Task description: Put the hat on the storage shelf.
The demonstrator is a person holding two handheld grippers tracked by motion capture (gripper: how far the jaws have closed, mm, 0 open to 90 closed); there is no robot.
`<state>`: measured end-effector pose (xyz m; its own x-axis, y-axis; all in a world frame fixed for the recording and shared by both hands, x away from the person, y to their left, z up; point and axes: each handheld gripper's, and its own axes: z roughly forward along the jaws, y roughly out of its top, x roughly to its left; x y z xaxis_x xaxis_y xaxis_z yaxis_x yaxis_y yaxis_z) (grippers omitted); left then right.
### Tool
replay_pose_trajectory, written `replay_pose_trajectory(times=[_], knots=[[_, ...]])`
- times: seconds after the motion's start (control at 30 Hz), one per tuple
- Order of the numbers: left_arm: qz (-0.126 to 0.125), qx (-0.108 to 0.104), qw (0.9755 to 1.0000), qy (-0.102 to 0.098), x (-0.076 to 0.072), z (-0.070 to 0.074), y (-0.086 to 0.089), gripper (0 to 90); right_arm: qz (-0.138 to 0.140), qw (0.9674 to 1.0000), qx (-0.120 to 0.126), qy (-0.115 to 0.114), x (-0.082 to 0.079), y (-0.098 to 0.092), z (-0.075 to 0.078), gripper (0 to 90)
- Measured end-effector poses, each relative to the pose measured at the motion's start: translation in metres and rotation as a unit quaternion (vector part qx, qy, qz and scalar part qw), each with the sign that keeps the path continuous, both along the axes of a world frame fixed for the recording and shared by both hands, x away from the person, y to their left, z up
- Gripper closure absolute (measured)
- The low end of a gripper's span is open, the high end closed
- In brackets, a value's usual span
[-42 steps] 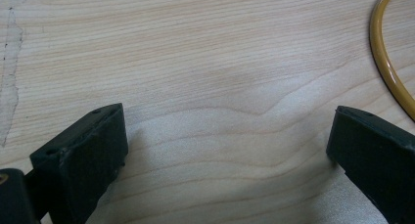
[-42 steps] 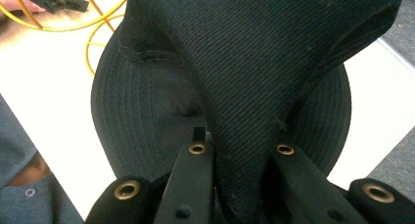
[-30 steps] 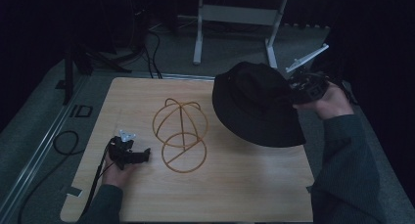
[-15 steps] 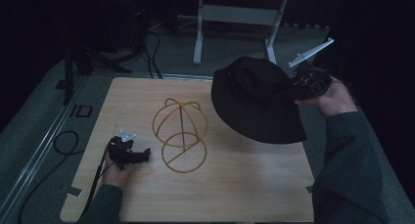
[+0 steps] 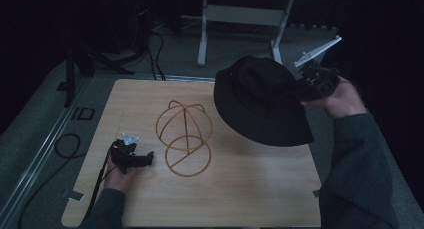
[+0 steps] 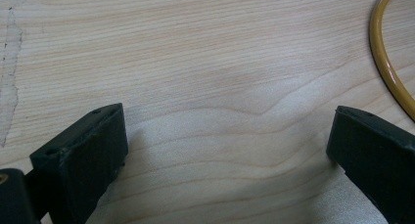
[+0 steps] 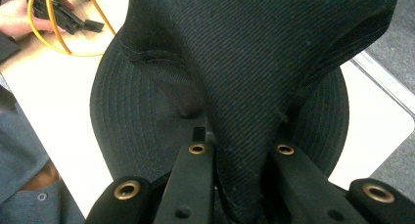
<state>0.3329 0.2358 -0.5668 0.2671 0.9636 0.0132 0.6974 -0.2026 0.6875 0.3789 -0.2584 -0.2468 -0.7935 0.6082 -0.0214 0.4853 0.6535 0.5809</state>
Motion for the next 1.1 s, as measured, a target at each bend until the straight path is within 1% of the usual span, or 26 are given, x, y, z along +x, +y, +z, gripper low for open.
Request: replay_pose_trajectory(times=[0.3,0.8,1.1], knots=[[0.000,0.000,1.0000,0.000,0.000,0.000,0.000,1.8,0.012,0.9999,-0.001,-0.008,-0.004,0.006,0.007,86.4],[-0.001,0.001,1.0000,0.001,0.000,0.000,0.000,1.8,0.030,0.9992,0.012,-0.023,-0.007,0.016,0.017,86.3],[0.000,0.000,1.0000,0.000,0.000,0.000,0.000,1.8,0.040,0.9985,0.018,-0.031,-0.009,0.022,0.025,86.4]])
